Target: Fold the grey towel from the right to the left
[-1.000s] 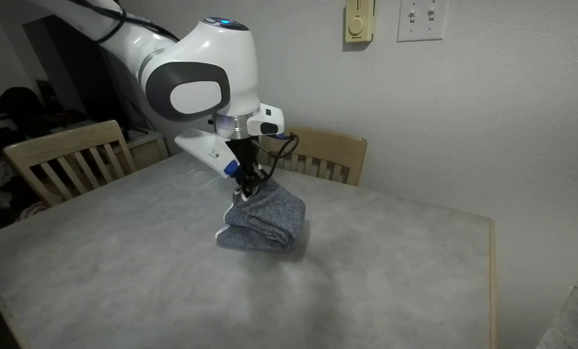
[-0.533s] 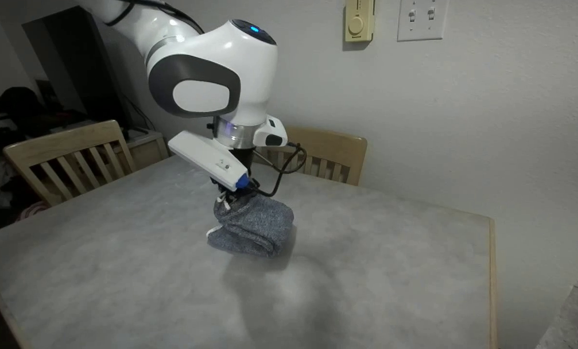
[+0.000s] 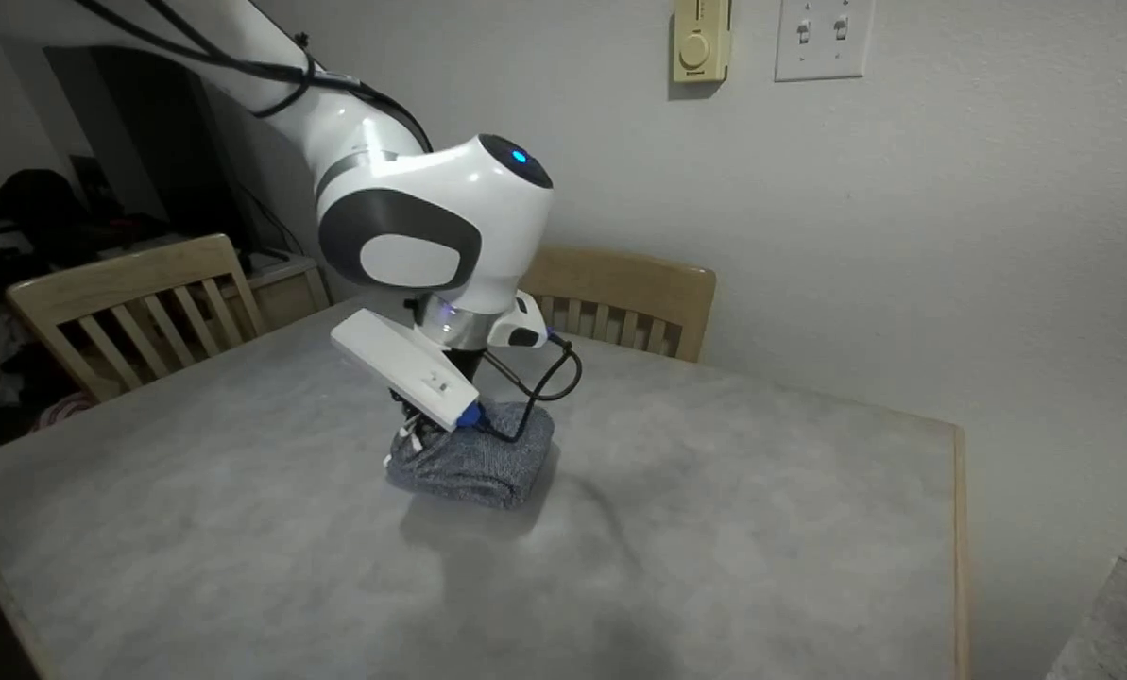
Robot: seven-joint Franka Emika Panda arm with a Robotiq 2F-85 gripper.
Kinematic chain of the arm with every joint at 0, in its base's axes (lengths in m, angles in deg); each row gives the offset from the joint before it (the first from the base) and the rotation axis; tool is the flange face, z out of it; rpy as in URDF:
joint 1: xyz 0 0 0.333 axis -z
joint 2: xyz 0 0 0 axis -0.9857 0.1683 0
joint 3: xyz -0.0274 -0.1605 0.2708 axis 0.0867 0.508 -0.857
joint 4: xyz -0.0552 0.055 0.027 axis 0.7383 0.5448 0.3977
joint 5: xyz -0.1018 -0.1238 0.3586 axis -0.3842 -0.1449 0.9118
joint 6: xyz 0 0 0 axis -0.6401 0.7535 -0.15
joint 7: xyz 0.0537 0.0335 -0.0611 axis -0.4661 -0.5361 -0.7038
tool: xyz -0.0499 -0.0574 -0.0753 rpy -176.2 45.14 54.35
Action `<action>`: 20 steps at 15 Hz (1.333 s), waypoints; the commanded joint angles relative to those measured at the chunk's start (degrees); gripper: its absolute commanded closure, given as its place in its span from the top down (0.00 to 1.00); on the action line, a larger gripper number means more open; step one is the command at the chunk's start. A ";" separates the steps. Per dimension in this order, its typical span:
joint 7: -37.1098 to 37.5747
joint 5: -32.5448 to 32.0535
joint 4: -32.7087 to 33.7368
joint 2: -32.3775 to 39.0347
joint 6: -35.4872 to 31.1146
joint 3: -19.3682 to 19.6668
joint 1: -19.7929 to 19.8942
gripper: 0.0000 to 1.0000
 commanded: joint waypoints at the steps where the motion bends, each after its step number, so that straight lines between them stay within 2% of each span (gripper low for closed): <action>1: -1.50 2.87 3.12 4.96 -3.08 -0.83 -0.58 0.02; 7: -0.29 2.53 4.51 8.76 -11.10 -3.47 -2.46 0.02; 11: 1.26 0.03 4.18 9.45 -15.65 -3.32 -4.64 0.02; 12: 1.96 -1.13 3.79 9.07 -16.51 -2.99 -5.36 0.17; 13: 2.74 -2.58 3.41 8.75 -17.26 -2.64 -6.09 0.19; 14: 3.42 -4.05 3.11 8.56 -17.83 -2.49 -6.59 0.41; 16: 5.53 -6.90 2.38 7.59 -17.81 -2.45 -7.36 0.45; 20: 9.39 -11.96 0.90 5.32 -18.92 -2.33 -9.04 0.72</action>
